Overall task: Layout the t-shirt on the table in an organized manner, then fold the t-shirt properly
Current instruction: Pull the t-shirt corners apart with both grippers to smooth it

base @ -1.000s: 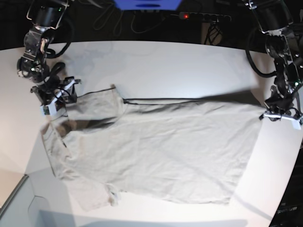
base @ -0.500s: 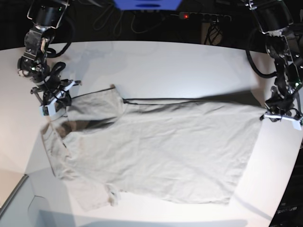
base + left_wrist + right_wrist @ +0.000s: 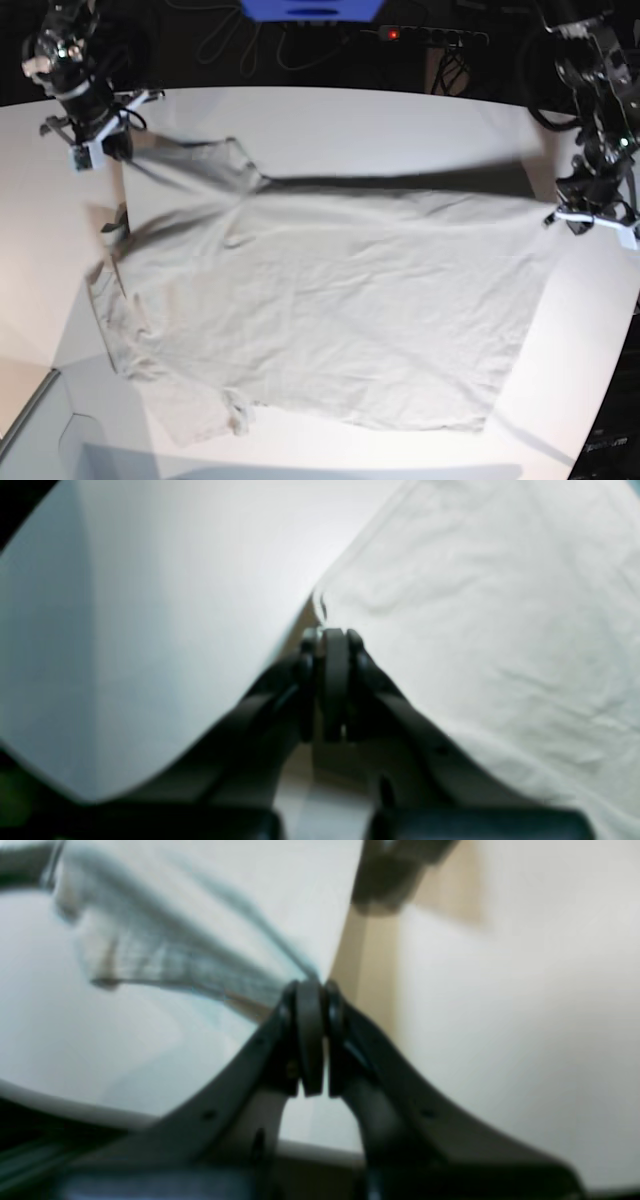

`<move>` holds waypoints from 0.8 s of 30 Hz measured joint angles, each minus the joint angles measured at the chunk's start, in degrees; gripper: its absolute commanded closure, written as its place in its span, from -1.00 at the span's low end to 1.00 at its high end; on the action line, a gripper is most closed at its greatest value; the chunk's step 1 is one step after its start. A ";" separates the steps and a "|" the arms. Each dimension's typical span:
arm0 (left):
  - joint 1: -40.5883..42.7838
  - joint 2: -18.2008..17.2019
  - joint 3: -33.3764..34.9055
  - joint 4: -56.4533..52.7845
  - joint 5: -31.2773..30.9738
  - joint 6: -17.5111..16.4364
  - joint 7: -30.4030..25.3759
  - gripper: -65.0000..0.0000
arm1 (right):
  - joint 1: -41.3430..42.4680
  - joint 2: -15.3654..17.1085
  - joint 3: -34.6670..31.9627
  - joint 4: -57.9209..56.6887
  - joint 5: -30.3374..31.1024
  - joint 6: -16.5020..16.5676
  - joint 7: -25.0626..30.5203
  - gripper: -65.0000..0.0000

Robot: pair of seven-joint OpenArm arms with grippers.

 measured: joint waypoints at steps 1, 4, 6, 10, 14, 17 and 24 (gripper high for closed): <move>1.31 1.07 -0.52 1.18 -0.39 -0.46 0.02 1.00 | -1.75 -0.92 0.50 2.10 0.15 0.00 0.46 1.00; 4.13 3.65 -2.97 3.69 -0.02 -0.33 -0.02 1.00 | -6.47 -4.20 2.03 7.89 0.26 -0.02 0.52 1.00; 5.03 4.22 -4.20 3.93 0.04 -0.28 -0.09 1.00 | -9.46 -6.78 2.69 10.91 0.44 -0.04 0.68 1.00; 5.77 4.63 -4.63 3.80 0.00 -0.26 -0.17 1.00 | -14.10 -9.11 2.82 13.88 0.31 -0.02 0.35 1.00; 5.73 4.66 -4.57 3.80 -0.04 -0.26 -0.20 1.00 | -16.50 -8.90 3.74 14.27 2.21 -0.02 0.46 1.00; 5.68 5.20 -4.39 3.65 -0.04 -0.28 -0.28 1.00 | -20.41 -8.70 4.76 14.27 7.56 -0.04 0.90 1.00; 5.86 6.54 -4.50 1.25 -0.02 -0.26 -0.07 1.00 | -23.12 -8.92 4.76 14.34 9.14 -0.07 0.87 1.00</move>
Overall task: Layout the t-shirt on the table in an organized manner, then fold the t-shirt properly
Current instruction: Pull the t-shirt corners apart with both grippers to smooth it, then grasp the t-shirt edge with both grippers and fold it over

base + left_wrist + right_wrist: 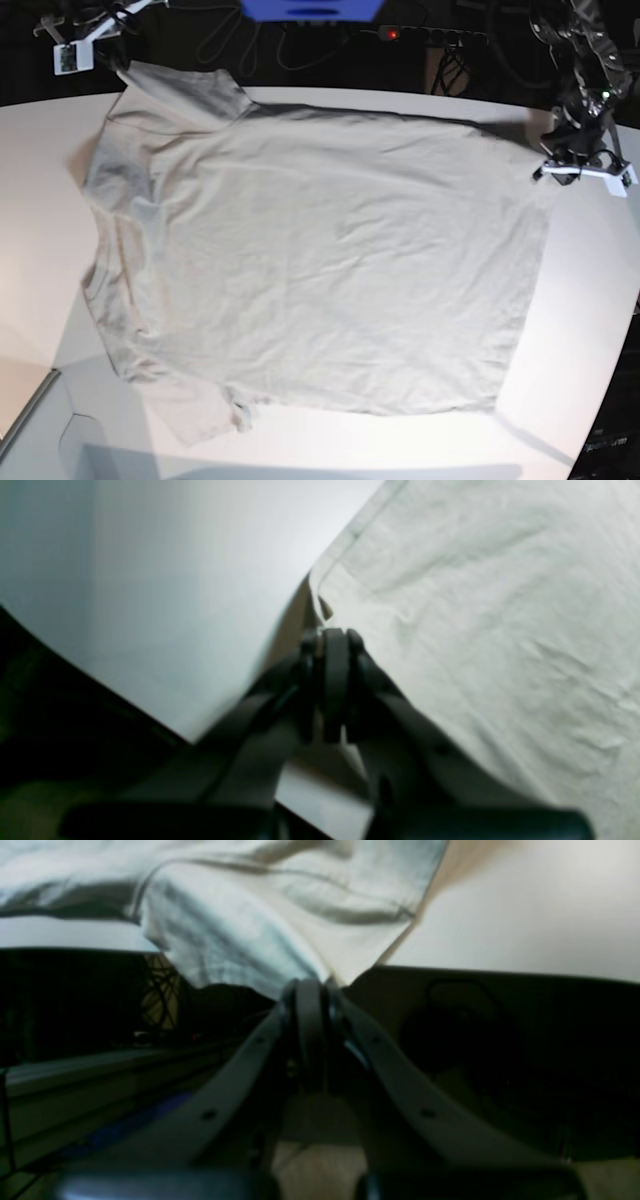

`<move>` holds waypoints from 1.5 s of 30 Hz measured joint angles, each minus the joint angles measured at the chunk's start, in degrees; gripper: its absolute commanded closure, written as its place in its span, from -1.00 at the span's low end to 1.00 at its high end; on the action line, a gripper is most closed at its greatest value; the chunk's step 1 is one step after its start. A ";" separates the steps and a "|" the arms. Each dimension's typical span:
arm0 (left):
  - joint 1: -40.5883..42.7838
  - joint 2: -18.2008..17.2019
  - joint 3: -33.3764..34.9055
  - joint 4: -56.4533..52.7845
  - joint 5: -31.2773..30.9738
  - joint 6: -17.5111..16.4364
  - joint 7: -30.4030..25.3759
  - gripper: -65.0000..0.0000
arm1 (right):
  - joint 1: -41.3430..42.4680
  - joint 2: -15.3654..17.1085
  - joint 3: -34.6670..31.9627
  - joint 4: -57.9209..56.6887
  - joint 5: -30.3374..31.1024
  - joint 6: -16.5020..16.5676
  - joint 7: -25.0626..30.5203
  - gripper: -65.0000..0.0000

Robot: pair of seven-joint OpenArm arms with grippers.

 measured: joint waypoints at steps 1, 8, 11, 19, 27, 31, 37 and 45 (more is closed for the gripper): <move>0.07 -0.02 -0.09 0.07 0.00 0.00 -0.26 1.00 | -0.22 0.02 0.02 0.00 -0.02 0.00 -0.02 1.00; 3.78 -0.66 -0.13 0.48 0.04 0.02 -0.37 1.00 | -1.14 0.00 0.02 0.00 -0.04 0.02 1.20 1.00; 4.70 -0.61 -0.07 0.48 0.00 -0.02 -0.55 1.00 | -1.01 0.00 0.02 0.02 0.00 0.00 3.50 1.00; 4.83 -0.66 -0.07 0.39 0.00 0.00 -0.57 1.00 | 0.50 0.00 2.12 0.02 2.97 -0.02 6.19 1.00; 2.78 -0.66 -0.11 4.61 -0.02 0.04 -0.35 1.00 | 6.71 -0.04 5.31 0.66 8.79 -0.04 6.25 1.00; -0.74 -0.63 0.04 4.98 -0.04 0.00 -0.09 1.00 | 12.68 -0.09 5.31 0.59 7.04 -0.04 6.40 1.00; -7.04 -0.61 -0.07 4.46 0.35 -0.04 0.07 1.00 | 25.14 -0.04 5.29 -2.43 -1.88 -0.04 3.85 1.00; -15.10 -1.09 0.15 1.62 0.61 -0.02 0.26 1.00 | 39.74 -0.13 5.33 -9.16 -12.68 -0.04 0.20 1.00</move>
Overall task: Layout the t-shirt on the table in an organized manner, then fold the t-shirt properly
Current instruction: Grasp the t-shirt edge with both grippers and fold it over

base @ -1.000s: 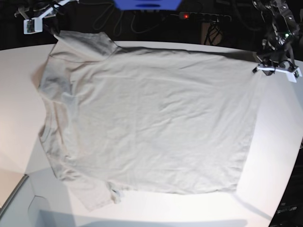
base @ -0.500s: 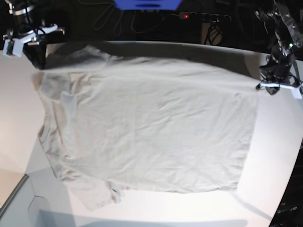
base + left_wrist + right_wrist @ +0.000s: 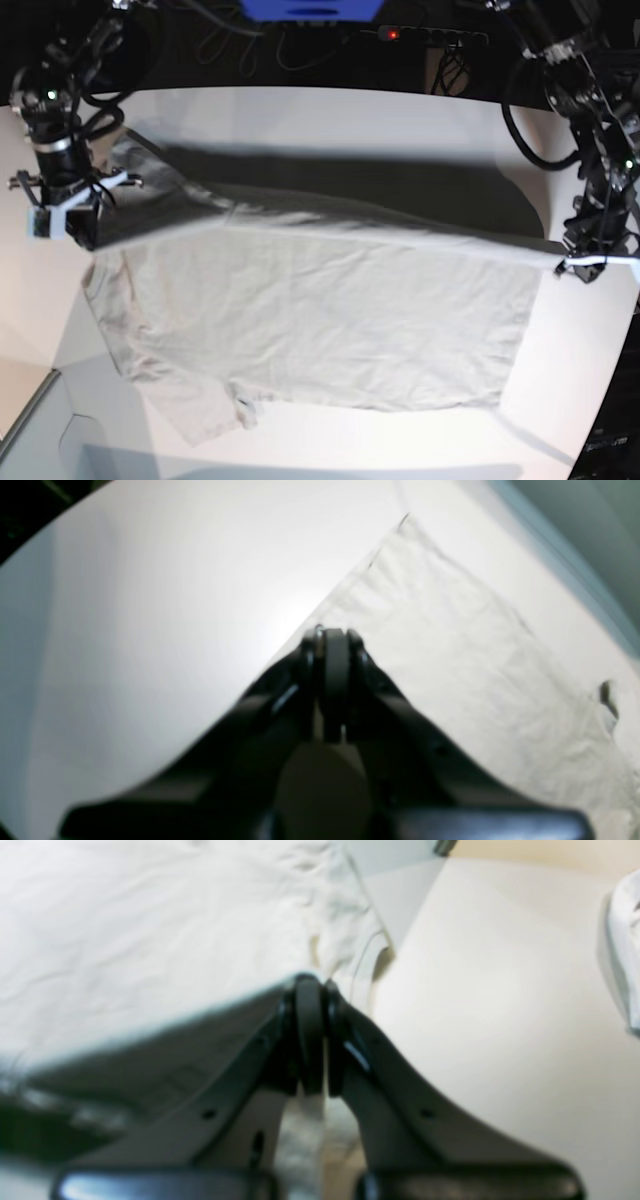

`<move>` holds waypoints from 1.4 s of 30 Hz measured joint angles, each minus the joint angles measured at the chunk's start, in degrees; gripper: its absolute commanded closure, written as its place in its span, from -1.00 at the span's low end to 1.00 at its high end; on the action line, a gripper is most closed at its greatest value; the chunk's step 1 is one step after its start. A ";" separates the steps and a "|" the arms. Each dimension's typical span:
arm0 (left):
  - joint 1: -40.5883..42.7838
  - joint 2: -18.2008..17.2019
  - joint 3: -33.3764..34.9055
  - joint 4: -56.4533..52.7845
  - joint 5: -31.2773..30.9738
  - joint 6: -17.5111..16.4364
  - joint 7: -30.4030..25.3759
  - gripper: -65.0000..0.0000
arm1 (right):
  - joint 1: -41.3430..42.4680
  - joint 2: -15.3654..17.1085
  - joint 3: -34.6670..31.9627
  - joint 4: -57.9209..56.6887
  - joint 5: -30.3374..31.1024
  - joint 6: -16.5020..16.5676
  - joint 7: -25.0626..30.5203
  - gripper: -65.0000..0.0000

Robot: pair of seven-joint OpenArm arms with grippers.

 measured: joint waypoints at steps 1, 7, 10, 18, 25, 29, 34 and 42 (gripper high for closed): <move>-0.92 -0.09 0.07 -1.18 -0.15 0.00 -0.04 1.00 | 1.75 0.04 0.00 -1.55 -1.27 -0.02 -0.02 1.00; -4.15 -0.17 0.20 -10.67 0.00 0.13 0.07 1.00 | 8.24 0.87 -0.39 -10.95 -4.50 0.02 0.11 1.00; -6.05 -0.59 0.22 -14.86 0.24 0.22 -0.15 1.00 | 10.62 2.69 -2.45 -14.69 -7.06 0.04 0.42 1.00; -9.60 -5.42 6.43 -20.96 -0.20 0.17 -0.59 1.00 | 17.25 5.03 -3.39 -21.16 -8.13 0.04 0.20 1.00; -10.27 -5.53 6.29 -21.24 -0.15 0.20 -0.61 0.99 | 21.40 6.38 -3.52 -28.74 -8.04 0.07 0.33 1.00; -10.60 -5.55 6.29 -21.29 -0.17 0.17 -0.59 0.98 | 22.10 7.63 -3.52 -31.54 -8.17 0.07 0.37 1.00; -14.01 -6.29 6.62 -27.67 -0.44 0.02 -0.96 0.98 | 23.26 8.39 -3.48 -33.35 -9.05 0.09 0.11 1.00; -17.18 -8.79 9.90 -33.00 -0.33 0.20 -0.22 0.19 | 23.47 8.57 -7.26 -33.27 -15.74 0.07 0.11 0.53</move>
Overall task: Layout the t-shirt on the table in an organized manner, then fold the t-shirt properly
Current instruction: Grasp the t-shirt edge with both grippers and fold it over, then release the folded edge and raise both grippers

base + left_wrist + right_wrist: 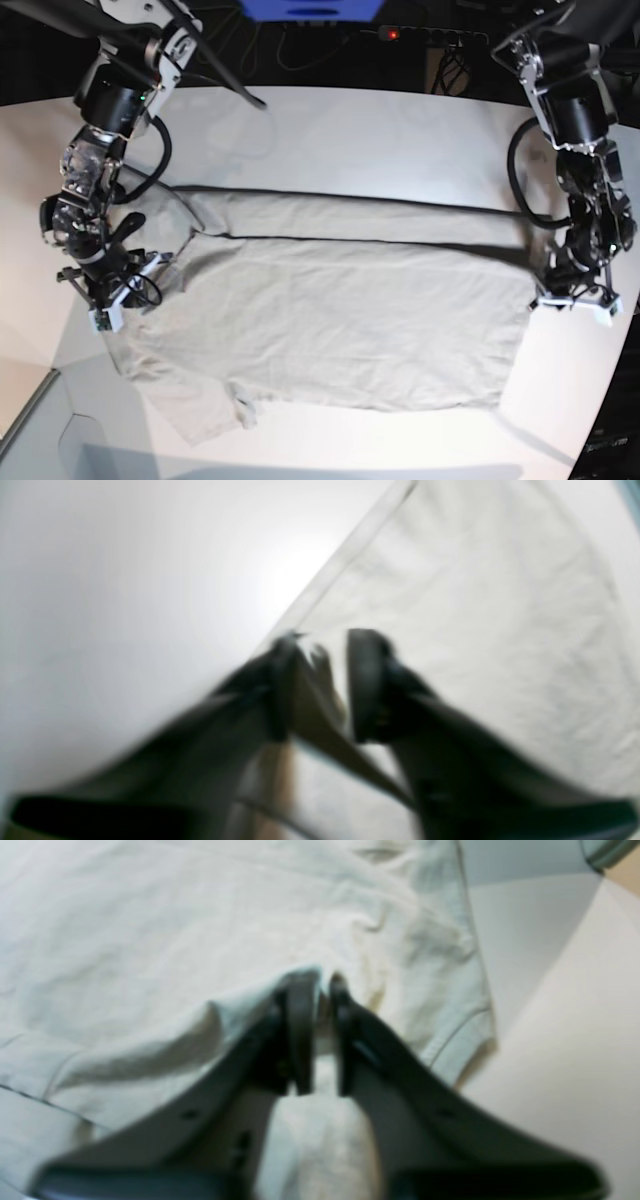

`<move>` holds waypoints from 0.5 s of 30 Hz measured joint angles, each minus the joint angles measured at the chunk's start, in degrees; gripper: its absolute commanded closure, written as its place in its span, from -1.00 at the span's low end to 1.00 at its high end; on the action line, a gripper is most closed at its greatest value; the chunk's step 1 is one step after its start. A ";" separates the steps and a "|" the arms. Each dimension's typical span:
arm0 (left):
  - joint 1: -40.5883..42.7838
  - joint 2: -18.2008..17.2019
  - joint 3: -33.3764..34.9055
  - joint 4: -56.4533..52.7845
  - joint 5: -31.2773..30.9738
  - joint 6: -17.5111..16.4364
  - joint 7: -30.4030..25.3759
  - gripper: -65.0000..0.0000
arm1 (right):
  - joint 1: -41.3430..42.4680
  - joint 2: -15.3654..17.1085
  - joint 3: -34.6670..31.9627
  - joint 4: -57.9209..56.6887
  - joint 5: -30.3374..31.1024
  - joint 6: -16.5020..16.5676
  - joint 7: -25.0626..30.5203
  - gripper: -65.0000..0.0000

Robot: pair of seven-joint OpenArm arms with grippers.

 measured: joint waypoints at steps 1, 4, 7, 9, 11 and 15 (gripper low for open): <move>-0.17 0.02 0.11 0.07 -0.15 -0.07 -0.35 0.03 | -0.11 0.04 0.15 0.22 0.02 0.00 0.04 0.46; 0.00 0.04 -0.11 0.26 -0.26 -0.15 -0.59 -0.30 | -0.44 0.00 1.22 1.68 0.09 0.00 0.13 0.32; 0.52 -0.11 -0.31 0.61 -0.02 -0.04 -0.35 -0.48 | -0.61 0.00 3.15 3.56 -0.11 -0.02 -0.17 0.21; 1.44 0.04 -0.26 3.89 -0.02 0.04 0.22 -0.53 | -0.94 -0.17 4.00 5.97 -0.04 -0.02 -0.13 0.17; 3.28 -0.02 -0.24 7.58 -0.35 -0.24 -0.50 -0.52 | -2.19 -0.68 4.68 8.66 0.57 -0.04 0.55 0.16; 8.98 0.15 -0.26 11.21 -0.42 -0.11 -0.83 -0.52 | -8.13 -2.73 4.83 14.01 0.09 0.04 0.20 0.16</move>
